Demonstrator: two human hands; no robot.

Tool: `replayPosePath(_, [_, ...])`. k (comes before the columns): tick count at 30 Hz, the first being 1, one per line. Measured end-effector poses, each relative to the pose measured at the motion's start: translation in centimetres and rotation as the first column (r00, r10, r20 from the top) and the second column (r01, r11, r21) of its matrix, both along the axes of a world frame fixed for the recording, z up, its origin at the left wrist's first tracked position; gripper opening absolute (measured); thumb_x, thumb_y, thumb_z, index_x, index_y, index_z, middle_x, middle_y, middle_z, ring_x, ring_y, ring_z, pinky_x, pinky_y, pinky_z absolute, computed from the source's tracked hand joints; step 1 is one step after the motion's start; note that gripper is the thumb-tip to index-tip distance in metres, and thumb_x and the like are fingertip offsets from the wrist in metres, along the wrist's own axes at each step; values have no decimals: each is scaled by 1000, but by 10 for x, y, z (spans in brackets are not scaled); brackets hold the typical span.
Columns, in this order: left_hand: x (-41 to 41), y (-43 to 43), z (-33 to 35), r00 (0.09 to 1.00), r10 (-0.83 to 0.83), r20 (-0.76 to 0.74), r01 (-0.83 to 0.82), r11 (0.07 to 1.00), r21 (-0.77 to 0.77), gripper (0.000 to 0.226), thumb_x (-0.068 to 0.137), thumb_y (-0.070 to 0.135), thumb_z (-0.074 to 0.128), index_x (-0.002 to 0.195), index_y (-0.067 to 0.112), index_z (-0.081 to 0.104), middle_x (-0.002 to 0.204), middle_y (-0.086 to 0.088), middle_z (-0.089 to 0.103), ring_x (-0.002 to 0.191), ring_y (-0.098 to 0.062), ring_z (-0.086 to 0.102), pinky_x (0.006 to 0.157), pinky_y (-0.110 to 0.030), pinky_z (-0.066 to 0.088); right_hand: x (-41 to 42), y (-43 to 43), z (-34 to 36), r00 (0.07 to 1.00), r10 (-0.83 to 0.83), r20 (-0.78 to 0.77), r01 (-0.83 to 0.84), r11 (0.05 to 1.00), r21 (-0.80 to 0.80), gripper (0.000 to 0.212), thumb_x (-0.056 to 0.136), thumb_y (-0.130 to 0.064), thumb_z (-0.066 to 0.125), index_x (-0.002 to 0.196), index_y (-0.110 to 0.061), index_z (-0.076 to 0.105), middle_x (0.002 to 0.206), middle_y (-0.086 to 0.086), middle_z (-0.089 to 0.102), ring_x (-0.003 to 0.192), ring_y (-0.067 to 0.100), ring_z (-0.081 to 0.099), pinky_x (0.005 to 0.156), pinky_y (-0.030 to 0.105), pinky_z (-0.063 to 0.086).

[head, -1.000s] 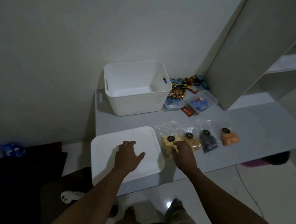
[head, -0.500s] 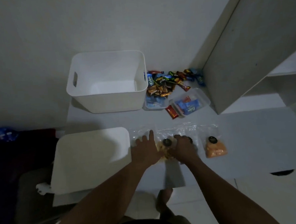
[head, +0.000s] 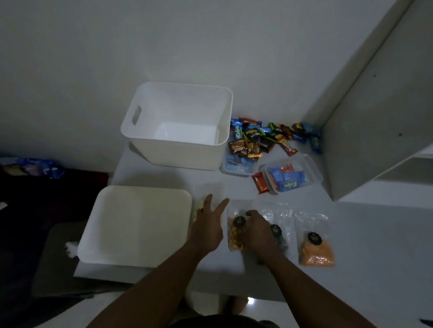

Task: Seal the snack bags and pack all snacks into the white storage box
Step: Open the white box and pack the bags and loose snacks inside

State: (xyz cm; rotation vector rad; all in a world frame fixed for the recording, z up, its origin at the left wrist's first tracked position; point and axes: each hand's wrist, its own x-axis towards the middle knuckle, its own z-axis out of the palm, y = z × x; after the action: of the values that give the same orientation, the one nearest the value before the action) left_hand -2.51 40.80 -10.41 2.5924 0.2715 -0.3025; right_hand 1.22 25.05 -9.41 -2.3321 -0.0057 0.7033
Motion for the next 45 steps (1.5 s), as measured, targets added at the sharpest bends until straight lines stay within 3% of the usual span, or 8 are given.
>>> replayPosePath(9, [5,2,10,944,124,307,-45,967,-250,59,80,6,70,136,13,54,146,-10,48,137,-27,44,111,-44,41,14,-16,30,939,-178,293,78,943,324,38,90,-9,68,103,-42,54,104,-15,56,89,2,59,79,19,48])
replayPosePath(12, [8,-7,29,859,248,447,-87,932,-351,51,76,23,71,126,18,61,133,-1,59,125,-15,55,103,-31,48,19,-18,37,895,-220,389,67,926,372,46,86,-13,74,127,-28,57,123,-7,60,98,6,60,74,9,45])
replayPosePath(17, [31,-4,76,713,448,539,-191,865,-465,39,73,26,85,103,15,64,108,1,69,96,-8,64,81,-2,43,39,-3,73,745,-294,599,-25,885,465,34,88,-18,73,118,-25,60,102,-10,62,85,-4,58,70,7,45])
replayPosePath(21, [60,23,109,622,508,596,-157,826,-541,40,72,20,86,93,7,54,99,-3,68,89,-15,69,72,-22,58,76,22,97,650,-388,654,31,873,488,23,96,-27,61,111,-12,70,100,7,70,79,4,59,67,16,52])
replayPosePath(24, [89,50,134,601,585,544,-177,762,-623,57,69,14,87,108,13,44,103,-4,68,88,-15,69,72,-29,59,106,45,123,643,-462,611,51,822,568,20,95,-22,61,113,-14,67,92,5,69,81,17,64,72,37,57])
replayPosePath(29, [143,97,167,609,635,475,-247,721,-648,49,71,10,80,113,19,57,97,10,65,86,-7,65,77,-26,58,150,89,164,729,-509,458,82,729,680,59,90,-5,62,142,-20,39,78,5,63,72,7,60,71,11,48])
replayPosePath(35, [198,139,168,605,696,388,-337,665,-667,22,75,20,73,93,17,60,89,10,64,82,-1,62,72,-18,49,198,139,159,750,-434,499,137,840,525,9,89,-9,57,96,-11,62,71,-6,59,59,3,52,54,12,39])
replayPosePath(45, [260,177,93,848,483,217,-351,819,-453,17,82,20,70,95,19,59,97,4,62,91,-16,60,75,-23,42,245,203,90,922,-318,222,261,932,249,19,86,-24,51,80,-8,56,76,7,63,71,27,64,64,41,56])
